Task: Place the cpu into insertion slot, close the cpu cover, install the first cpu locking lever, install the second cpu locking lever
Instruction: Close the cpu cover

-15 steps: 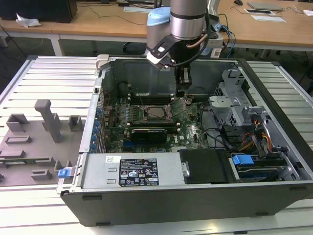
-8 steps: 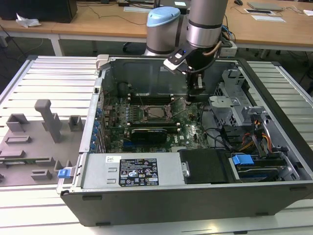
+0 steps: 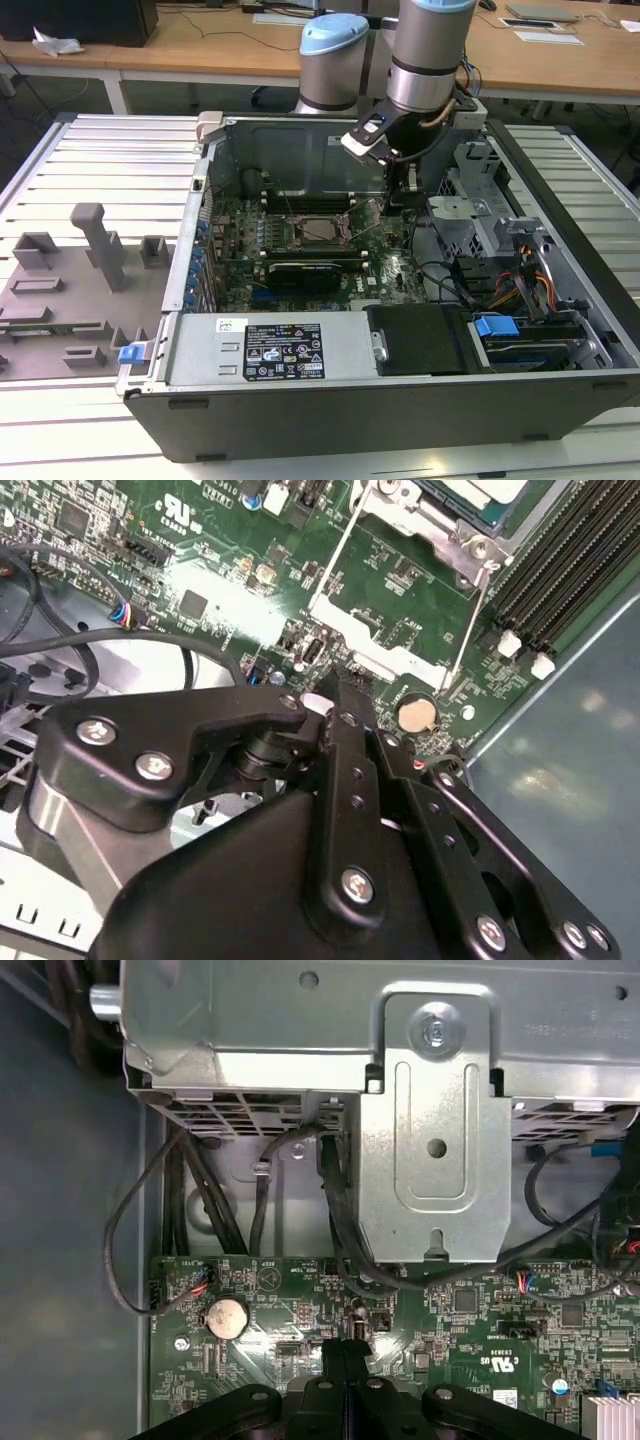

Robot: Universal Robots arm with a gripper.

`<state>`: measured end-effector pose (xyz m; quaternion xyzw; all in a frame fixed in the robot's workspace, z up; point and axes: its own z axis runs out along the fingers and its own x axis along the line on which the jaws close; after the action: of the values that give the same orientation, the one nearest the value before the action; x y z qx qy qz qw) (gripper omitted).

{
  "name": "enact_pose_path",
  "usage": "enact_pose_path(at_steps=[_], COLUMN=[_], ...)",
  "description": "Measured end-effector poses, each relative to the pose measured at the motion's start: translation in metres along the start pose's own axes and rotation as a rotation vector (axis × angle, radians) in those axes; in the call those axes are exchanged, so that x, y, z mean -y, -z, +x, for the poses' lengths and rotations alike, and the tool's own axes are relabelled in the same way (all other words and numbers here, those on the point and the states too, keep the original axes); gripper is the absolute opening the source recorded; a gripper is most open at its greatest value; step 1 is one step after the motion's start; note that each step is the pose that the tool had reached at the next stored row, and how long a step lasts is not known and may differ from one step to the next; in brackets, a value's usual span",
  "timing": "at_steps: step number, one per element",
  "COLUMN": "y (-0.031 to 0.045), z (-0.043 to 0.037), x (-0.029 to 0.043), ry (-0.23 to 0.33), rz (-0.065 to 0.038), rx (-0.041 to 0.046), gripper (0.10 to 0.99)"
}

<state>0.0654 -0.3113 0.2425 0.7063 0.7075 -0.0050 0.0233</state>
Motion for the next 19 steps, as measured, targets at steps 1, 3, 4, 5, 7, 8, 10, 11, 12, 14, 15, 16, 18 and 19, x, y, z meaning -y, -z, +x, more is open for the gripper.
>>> enact_pose_path(at_steps=[1,3,4,5,7,8,10,11,12,14,15,16,18,19], y=[-0.0002,-0.0008,-0.0009,-0.0011,-0.0013,-0.0013,-0.0014,-0.0014,-0.0014,-0.0014,-0.0014,-0.0013,-0.0013,-0.0013], z=[0.0001,0.0001,0.0,0.0,0.0,0.0,0.0001,0.0,0.0,0.0,0.0,0.0,0.0,0.0001], x=[0.0,-0.0002,-0.0006,-0.0012,-0.0026,-0.003,-0.0032,-0.0032,-0.0032,-0.0028,-0.0016,-0.0007,0.0006,0.0015], ry=[0.0,0.001,0.001,0.002,0.004,0.004,0.005,0.005,0.005,0.005,0.005,0.005,0.005,0.005], rz=[0.0,0.011,0.033,0.055,0.105,0.121,0.134,0.134,0.134,0.134,0.134,0.134,0.134,0.134], rx=[-0.0002,-0.0015,-0.005,-0.009,-0.0152,-0.0168,-0.0181,-0.018,-0.018,-0.018,-0.018,-0.018,-0.018,-0.0181], gripper=[0.106,0.106,0.106,0.106,0.106,0.106,0.106,0.106,0.106,0.106,0.106,0.106,0.106,0.106])
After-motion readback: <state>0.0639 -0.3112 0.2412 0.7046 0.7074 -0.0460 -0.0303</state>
